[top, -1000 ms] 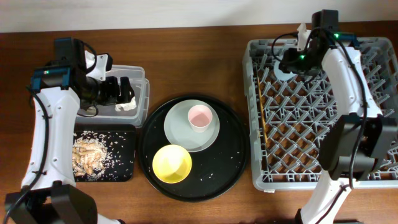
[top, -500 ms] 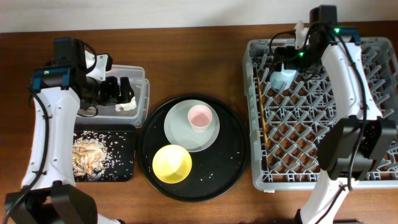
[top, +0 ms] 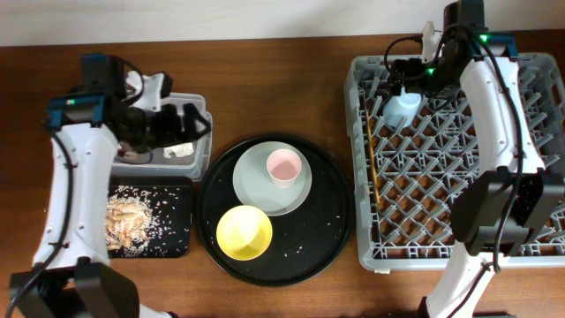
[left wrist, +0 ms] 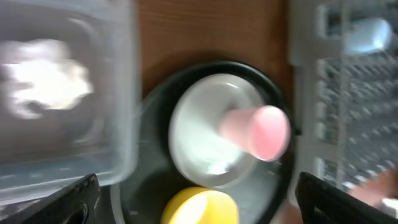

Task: Sort waste into correct bins and load items into the dishwasher rack
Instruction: 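Grasp the pink cup on the white plate with the left gripper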

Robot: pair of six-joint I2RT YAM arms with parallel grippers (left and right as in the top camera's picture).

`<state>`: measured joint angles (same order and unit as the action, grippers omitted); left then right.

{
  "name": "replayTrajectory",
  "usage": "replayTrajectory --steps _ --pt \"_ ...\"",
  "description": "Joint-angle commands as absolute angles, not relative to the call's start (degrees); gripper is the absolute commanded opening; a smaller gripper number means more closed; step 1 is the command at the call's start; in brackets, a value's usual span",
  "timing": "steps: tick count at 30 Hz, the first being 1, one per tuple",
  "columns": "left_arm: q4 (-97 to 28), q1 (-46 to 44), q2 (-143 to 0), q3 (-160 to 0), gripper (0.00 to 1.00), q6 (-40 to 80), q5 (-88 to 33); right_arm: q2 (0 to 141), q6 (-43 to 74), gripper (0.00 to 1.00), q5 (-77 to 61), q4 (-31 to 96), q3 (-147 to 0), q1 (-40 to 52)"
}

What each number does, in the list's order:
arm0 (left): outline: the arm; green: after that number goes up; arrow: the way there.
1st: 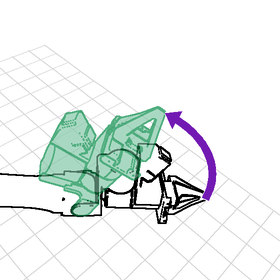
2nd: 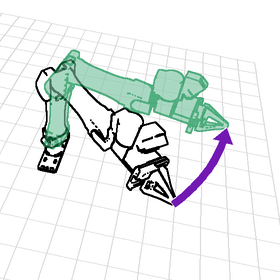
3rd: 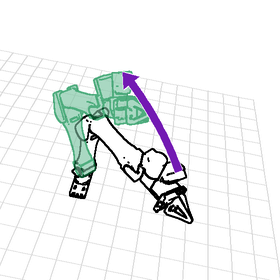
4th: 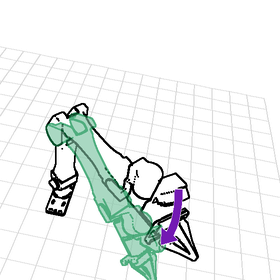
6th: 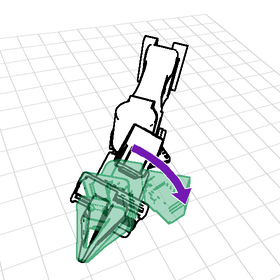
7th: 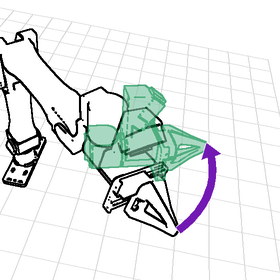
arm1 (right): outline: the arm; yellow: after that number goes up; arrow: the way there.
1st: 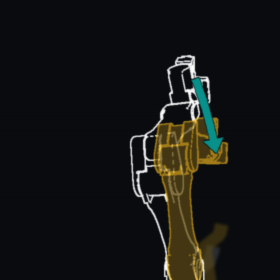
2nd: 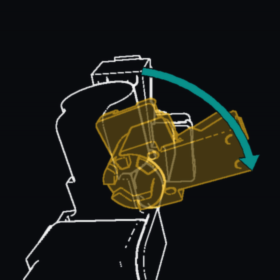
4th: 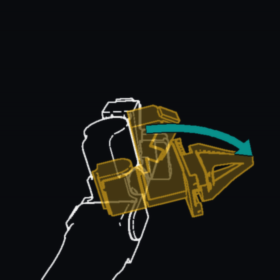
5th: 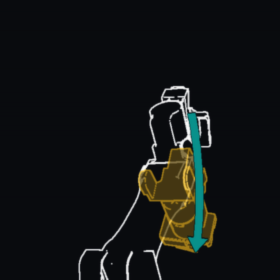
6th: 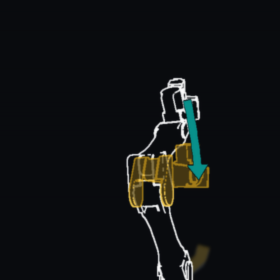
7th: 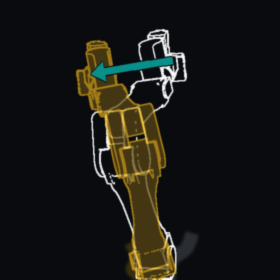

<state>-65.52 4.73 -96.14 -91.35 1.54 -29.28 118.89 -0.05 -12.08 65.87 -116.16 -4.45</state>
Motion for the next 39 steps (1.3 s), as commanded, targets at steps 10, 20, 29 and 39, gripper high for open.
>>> replayTrajectory --steps 10,20,29,39 --pt "-52.49 -23.83 -95.66 -88.75 0.99 7.25 -24.95 118.02 -0.12 0.98 -12.64 66.0 -116.95 -4.19" --pt "-52.12 -24.03 -95.66 -82.52 0.59 20.93 -6.35 118.02 -0.12 0.98 -12.64 66.02 -116.95 -4.19" --pt "-37.28 -27.55 -95.66 -68.58 0.53 25.52 -8.08 118.02 -0.12 0.99 -12.64 66.02 -116.95 -4.19" --pt "-33.23 -29.63 -95.66 -65.67 0.41 27.42 -1.04 118.02 -0.12 0.98 -12.64 66.0 -116.95 -4.19"
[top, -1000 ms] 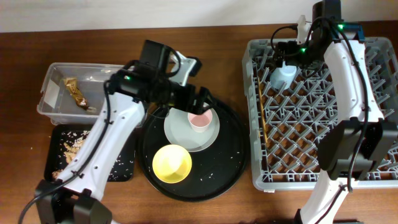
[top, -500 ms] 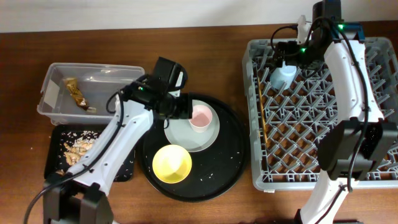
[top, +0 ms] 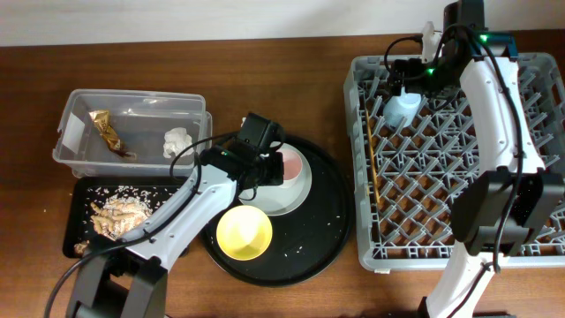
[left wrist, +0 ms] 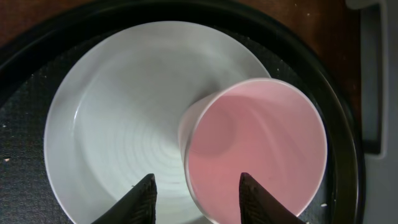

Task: Sort waste into correct bins and load items into the dishwasher rack
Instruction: 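Grasp the pink cup on the white plate with the left gripper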

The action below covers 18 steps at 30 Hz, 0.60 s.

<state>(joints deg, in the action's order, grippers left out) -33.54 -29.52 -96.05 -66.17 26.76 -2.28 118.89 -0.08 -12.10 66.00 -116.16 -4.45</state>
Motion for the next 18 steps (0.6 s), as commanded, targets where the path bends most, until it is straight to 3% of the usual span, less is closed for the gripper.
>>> replayTrajectory --steps 1,8,10,15,16,18 --pt "-33.17 -29.63 -95.68 -65.65 0.38 27.44 -1.04 118.02 -0.12 0.98 -12.64 66.02 -116.95 -4.19" --pt "-30.57 -29.63 -99.46 -65.65 0.33 27.86 -0.19 118.02 -0.12 0.98 -12.64 66.02 -116.95 -4.19" --pt "-30.44 -29.56 -99.63 -65.73 0.22 27.83 -0.14 118.02 -0.12 0.98 -12.64 66.02 -116.95 -4.19" --pt "-30.0 -28.8 -98.26 -66.59 0.08 27.81 -0.16 118.02 -0.12 0.98 -12.64 66.0 -116.95 -4.19" --pt "-30.0 -28.53 -97.12 -66.59 0.01 27.79 -0.14 118.02 -0.12 0.98 -12.64 66.0 -116.95 -4.19" --pt "-30.09 -27.53 -93.54 -66.59 0.01 27.77 -0.19 118.02 -0.12 0.98 -12.64 66.02 -116.95 -4.19"
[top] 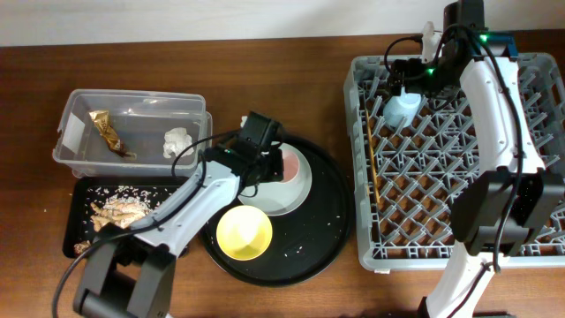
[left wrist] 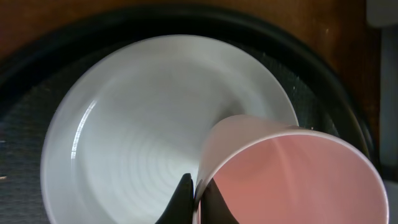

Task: Sort waste into correct bins and load items into the dishwasher rack
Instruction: 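Grasp the pink cup on the white plate with the left gripper, then lift the pink cup and hand it to the right gripper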

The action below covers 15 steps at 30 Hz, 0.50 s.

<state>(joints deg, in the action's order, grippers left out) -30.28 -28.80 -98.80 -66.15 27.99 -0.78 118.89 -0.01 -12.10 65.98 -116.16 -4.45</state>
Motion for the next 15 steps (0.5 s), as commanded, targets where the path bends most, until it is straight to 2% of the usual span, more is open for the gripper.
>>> replayTrajectory --steps 1,4,7,11,13,15 --pt "-30.61 -26.83 -91.11 -66.59 0.01 27.77 -0.23 118.02 -0.12 0.98 -12.64 66.0 -116.95 -4.19" --pt "-31.79 -23.35 -83.11 -66.59 0.01 27.07 -6.39 118.02 -0.12 0.98 -12.64 66.02 -116.95 -4.19" --pt "-31.77 -11.38 -74.72 -66.59 0.01 25.17 -33.34 118.02 -0.12 0.98 -12.64 66.02 -116.95 -4.19" --pt "-31.57 4.29 -74.13 -66.59 0.01 22.35 -67.29 118.02 -0.03 0.98 -13.34 65.6 -116.95 -4.14" --pt "-29.63 8.69 -74.24 -66.59 0.01 22.24 -76.03 118.02 5.45 0.98 -25.04 69.45 -116.95 -4.14" --pt "-27.35 9.17 -74.24 -66.59 0.01 22.24 -78.85 118.02 4.62 0.98 -40.93 74.22 -116.95 -4.19"
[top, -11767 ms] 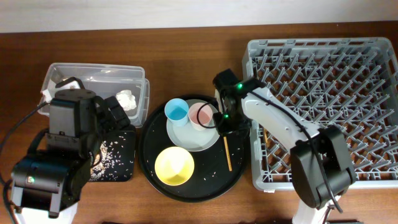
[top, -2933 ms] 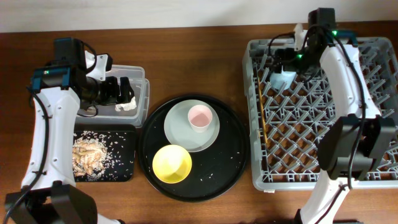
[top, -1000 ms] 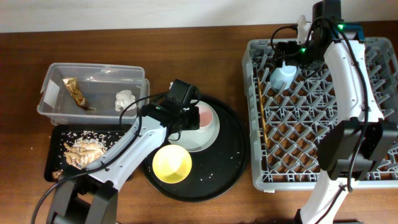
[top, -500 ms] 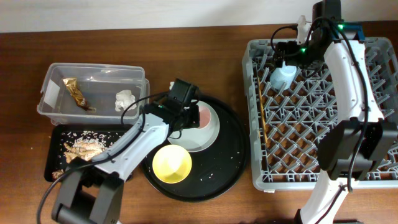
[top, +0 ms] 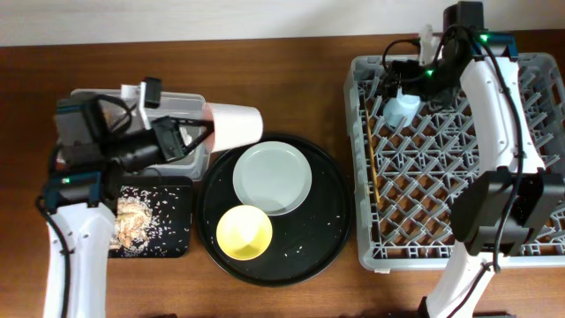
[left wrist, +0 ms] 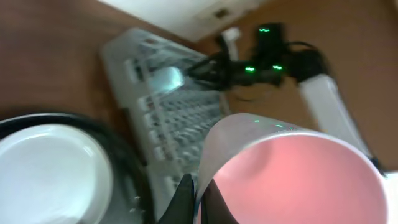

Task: Sort waste into correct bins and load items into the dishwasher rack
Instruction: 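Lift the pink cup and hand it to the right gripper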

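My left gripper is shut on the rim of a pink cup, which it holds on its side in the air by the left edge of the round black tray. The left wrist view shows one finger inside and one outside the pink cup, where the left gripper pinches its wall. A pale green plate and a yellow bowl sit on the tray. At the back left of the grey dishwasher rack, my right gripper is against a light blue cup; its grip is unclear.
The clear waste bin lies mostly under my left arm. In front of it is a black rectangular tray with food scraps. A chopstick lies along the rack's left side. The rack also shows in the left wrist view.
The pink cup has left the green plate. My left gripper now holds it tipped on its side beside the tray's left edge, near the clear bin. The right arm has not moved.
My left gripper was first open over the clear bin. Then it stood open around the rim of the pink cup on the plate, then shut on that rim. Now the cup is off the plate and in the air. The right gripper stayed at the blue cup throughout.
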Robot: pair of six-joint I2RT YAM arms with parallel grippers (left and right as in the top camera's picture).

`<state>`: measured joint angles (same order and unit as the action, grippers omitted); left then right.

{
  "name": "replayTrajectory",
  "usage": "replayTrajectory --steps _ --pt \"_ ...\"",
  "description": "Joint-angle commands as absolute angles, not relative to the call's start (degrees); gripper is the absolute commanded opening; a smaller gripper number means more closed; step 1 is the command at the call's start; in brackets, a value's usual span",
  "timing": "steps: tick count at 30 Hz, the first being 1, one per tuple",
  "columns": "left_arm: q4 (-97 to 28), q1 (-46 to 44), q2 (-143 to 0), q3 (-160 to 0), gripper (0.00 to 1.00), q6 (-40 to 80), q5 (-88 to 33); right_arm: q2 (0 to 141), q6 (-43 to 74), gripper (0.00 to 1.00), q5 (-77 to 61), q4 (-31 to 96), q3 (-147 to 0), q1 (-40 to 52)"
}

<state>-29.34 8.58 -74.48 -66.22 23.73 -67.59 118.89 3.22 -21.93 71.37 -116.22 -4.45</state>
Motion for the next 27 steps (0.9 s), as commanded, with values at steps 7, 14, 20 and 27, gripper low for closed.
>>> replayTrajectory --steps 7,14,20,27 --pt "-19.73 9.13 -74.3 -66.59 0.01 26.13 -78.63 118.02 -42.3 0.98 -83.4 97.36 -116.92 -1.74" --pt "-19.75 6.63 -74.3 -66.59 0.01 26.11 -78.67 115.35 -48.42 0.95 -83.61 97.32 -117.01 19.94" --pt "-19.75 6.2 -74.28 -66.59 0.01 26.13 -82.81 103.33 -50.78 0.95 -78.83 95.33 -117.01 21.8" --pt "-19.73 3.42 -74.28 -66.59 0.01 26.3 -89.21 104.53 -47.88 0.98 -70.35 87.42 -117.01 21.19"
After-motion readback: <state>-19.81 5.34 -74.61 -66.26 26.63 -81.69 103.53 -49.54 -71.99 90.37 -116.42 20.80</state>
